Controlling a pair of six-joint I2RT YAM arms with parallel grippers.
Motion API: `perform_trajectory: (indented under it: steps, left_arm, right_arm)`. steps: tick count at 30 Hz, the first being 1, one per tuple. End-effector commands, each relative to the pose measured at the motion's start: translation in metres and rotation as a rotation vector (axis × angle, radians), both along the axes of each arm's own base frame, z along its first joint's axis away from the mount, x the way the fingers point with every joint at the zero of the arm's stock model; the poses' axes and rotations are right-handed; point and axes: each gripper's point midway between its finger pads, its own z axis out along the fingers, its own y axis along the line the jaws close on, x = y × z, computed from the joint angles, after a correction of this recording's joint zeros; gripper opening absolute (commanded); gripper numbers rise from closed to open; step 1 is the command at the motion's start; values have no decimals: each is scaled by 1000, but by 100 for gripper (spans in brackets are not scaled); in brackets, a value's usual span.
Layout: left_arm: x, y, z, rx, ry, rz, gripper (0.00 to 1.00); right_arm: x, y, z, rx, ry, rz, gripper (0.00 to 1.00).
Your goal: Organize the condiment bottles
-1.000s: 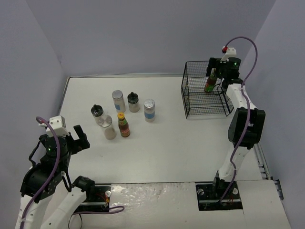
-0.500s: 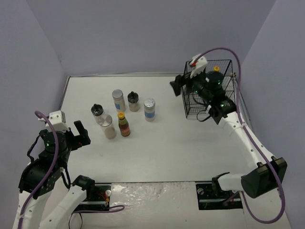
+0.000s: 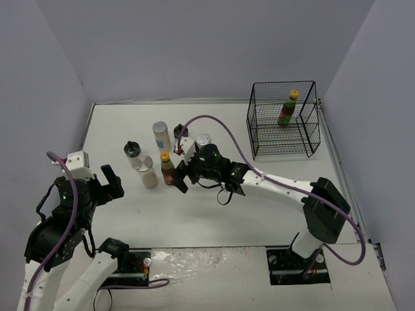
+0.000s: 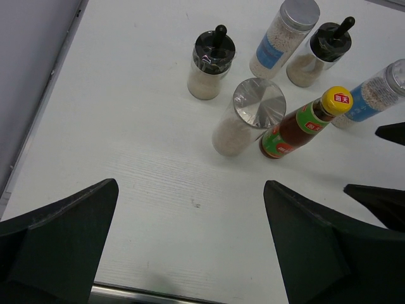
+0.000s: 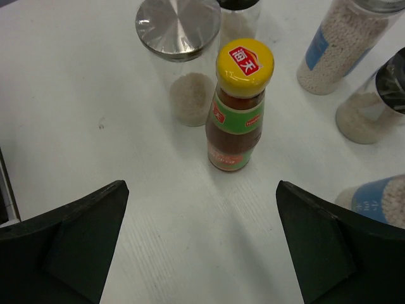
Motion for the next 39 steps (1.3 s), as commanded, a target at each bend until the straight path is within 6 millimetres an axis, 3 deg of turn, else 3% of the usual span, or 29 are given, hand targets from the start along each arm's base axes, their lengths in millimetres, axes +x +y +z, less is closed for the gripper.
perform_trajectory:
  steps: [1, 13, 25, 30, 37, 39]
  left_arm:
    - [2, -3, 5, -32, -23, 8, 97]
    - [-2, 0, 2, -41, -19, 22, 97]
    - [0, -3, 0, -43, -12, 13, 97]
    - [0, -3, -1, -43, -13, 11, 97]
    - [1, -4, -4, -47, -10, 9, 97]
    - [1, -5, -4, -50, -13, 7, 97]
  right_arm:
    - [31, 31, 50, 177, -127, -38, 100]
    - [58, 64, 32, 185, -147, -53, 98]
    - [72, 80, 20, 182, -135, -62, 80]
    - [73, 79, 16, 182, -128, -77, 62]
    - [69, 70, 16, 162, -120, -88, 29]
    - [67, 64, 18, 155, -117, -91, 15]
